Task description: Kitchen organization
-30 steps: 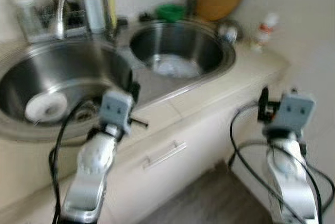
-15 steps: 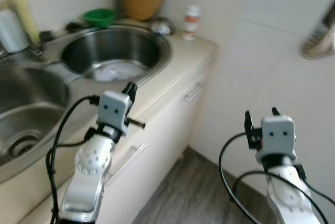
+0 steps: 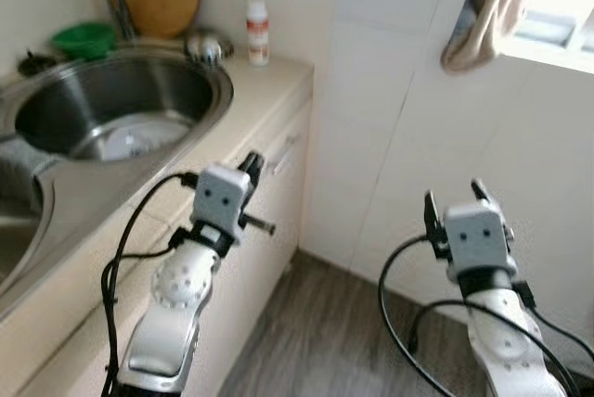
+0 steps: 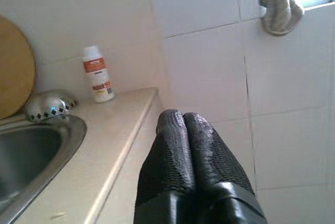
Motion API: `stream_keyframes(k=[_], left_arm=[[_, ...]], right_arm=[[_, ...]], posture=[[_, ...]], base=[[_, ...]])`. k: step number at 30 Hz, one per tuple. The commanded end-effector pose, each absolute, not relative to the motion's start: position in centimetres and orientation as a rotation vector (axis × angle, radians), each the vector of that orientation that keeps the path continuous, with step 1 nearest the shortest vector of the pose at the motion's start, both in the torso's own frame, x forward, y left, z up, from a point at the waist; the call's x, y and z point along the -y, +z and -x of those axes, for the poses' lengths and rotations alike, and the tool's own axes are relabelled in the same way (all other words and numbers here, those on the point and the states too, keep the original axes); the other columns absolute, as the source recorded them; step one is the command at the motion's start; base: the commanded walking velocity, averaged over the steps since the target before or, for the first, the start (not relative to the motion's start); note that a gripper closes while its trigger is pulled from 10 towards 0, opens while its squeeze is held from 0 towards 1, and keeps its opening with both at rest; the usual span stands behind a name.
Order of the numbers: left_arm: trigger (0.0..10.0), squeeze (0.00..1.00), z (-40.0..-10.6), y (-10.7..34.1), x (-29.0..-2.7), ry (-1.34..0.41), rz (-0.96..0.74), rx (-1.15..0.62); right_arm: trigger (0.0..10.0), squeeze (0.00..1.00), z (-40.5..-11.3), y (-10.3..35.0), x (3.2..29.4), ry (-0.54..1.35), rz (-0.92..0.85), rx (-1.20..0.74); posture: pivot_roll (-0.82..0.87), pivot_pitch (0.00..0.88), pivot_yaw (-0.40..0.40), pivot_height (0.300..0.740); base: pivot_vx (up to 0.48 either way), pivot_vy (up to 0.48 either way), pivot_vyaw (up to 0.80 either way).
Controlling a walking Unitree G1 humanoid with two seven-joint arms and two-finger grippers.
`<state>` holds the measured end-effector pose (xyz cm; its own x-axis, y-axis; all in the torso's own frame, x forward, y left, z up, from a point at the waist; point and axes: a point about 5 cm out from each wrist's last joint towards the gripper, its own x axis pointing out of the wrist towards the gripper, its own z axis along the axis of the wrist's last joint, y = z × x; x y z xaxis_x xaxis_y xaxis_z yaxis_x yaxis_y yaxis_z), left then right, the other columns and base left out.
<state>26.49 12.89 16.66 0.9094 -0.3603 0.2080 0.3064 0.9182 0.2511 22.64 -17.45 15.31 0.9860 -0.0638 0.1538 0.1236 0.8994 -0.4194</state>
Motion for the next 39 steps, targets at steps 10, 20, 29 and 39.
stream_keyframes(k=[10,20,29,39], left_arm=[[10.0,0.0,-26.4,16.6,-13.0,-0.344,-0.231,0.252],[10.0,0.0,-26.4,16.5,-12.9,-0.344,-0.223,0.248],[10.0,0.0,-26.5,16.5,-13.0,-0.328,-0.199,0.25],[10.0,0.0,-26.8,15.9,-13.2,-0.315,-0.156,0.193]], right_arm=[[10.0,0.0,-22.9,15.5,17.3,-0.101,0.461,0.157],[10.0,0.0,-23.1,15.5,17.6,-0.126,0.439,0.158],[10.0,0.0,-23.7,15.1,19.0,-0.213,0.373,0.104],[10.0,0.0,-24.2,14.9,20.0,-0.282,0.288,0.077]], posture=[[0.12,0.0,-0.039,0.74],[0.12,0.0,-0.039,0.74],[0.11,0.0,-0.043,0.74],[0.12,0.0,-0.041,0.74]], base=[[0.0,-0.48,0.0],[0.0,-0.48,0.0],[0.0,-0.315,0.0],[0.0,0.096,-0.32]])
